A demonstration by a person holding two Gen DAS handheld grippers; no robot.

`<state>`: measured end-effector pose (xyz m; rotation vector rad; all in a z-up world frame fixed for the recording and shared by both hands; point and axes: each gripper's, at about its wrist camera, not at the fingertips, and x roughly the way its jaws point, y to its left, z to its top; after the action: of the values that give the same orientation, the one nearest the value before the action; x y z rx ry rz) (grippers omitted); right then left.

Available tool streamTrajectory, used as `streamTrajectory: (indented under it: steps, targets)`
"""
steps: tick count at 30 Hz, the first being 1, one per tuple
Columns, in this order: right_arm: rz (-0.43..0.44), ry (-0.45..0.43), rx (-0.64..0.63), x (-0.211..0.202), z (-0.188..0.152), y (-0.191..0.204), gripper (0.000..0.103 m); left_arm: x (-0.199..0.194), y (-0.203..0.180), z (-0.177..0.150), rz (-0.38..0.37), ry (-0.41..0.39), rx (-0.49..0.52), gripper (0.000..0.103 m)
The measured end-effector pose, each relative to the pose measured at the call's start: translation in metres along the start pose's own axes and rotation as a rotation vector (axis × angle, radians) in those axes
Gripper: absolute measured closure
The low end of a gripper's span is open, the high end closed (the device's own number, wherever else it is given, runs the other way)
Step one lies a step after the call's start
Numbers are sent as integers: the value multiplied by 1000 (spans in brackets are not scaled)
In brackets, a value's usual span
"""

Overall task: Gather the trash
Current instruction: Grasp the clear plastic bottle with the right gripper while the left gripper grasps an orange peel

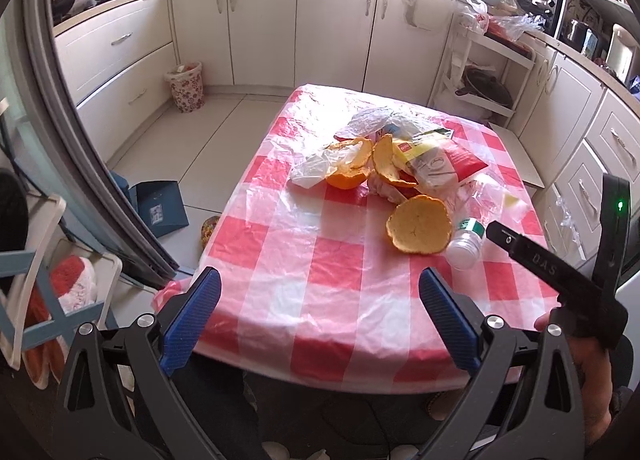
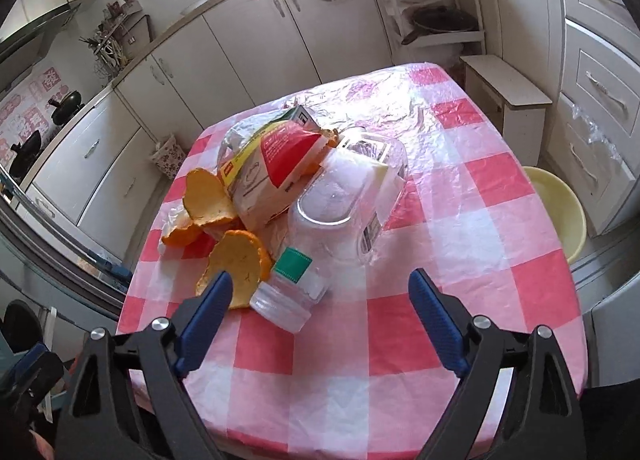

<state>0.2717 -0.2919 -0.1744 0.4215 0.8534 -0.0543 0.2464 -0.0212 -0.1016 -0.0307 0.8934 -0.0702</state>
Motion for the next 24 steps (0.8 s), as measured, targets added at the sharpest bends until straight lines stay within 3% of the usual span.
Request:
streamTrajectory:
  steps: [7,10,16,18,21,24]
  targets:
    - [-16,55,19,32,12,0,17,57,-22,20,-19,20,46,8]
    - [-55,49,6,46,11,-2,22,80,-34,26,-29,40,66,8]
    - [-80,32,-66,42,13,-13,46,123,-55,37,-81,84,95,8]
    - [-87,24,-75,39,13,-16,47,136,-63,38,-89,97,113,8]
    - [-100,22,-57,39,17,-24,47,151,-77,39,-86,102,153,15]
    - [-113,11,-63,43,20,-22,44,166,-86,38,-94,133,169,35]
